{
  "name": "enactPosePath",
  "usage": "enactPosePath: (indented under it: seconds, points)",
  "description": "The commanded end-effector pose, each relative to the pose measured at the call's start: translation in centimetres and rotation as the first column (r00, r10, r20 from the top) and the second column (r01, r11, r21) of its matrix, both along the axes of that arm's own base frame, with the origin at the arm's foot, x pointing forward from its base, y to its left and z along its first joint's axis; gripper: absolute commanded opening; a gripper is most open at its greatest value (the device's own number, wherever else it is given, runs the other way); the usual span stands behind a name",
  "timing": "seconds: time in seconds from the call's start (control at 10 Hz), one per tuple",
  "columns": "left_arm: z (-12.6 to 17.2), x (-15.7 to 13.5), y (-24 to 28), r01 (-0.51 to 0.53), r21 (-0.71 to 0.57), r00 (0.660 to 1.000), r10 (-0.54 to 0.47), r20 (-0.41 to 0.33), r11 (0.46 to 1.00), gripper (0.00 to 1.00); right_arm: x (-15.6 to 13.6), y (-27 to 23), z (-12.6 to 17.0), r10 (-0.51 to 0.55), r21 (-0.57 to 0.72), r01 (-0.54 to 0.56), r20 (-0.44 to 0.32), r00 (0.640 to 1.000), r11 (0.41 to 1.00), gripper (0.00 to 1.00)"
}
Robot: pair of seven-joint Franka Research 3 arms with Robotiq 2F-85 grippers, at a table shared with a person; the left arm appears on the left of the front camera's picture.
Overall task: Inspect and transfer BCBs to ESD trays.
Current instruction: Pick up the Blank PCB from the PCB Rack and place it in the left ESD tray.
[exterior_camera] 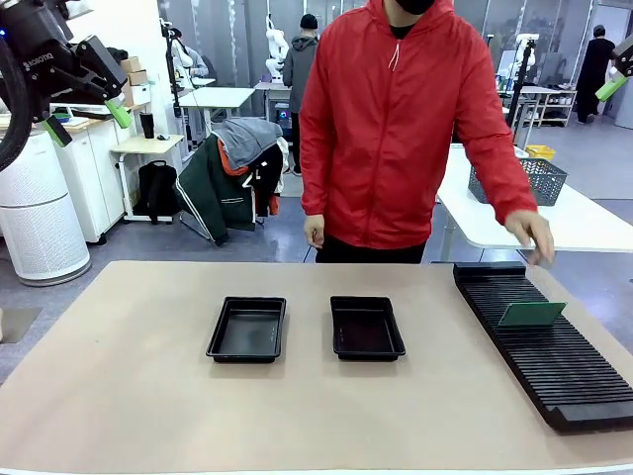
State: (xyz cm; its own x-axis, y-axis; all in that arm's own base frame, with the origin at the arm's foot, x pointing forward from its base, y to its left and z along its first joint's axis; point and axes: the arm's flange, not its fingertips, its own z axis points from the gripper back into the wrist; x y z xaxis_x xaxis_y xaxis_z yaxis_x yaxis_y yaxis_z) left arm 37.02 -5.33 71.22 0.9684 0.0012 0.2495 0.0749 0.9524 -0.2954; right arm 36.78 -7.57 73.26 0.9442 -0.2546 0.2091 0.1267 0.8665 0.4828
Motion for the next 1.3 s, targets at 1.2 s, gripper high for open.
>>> enactPosePath:
  seconds: [1.2]
  points:
    - [0.0, 0.0, 0.0, 0.001, -0.005, 1.000, -0.001, 0.001, 1.000, 1.00, 0.1, 2.9, -6.8, 0.655, -0.546, -0.512, 0.092, 0.750, 0.663, 1.00]
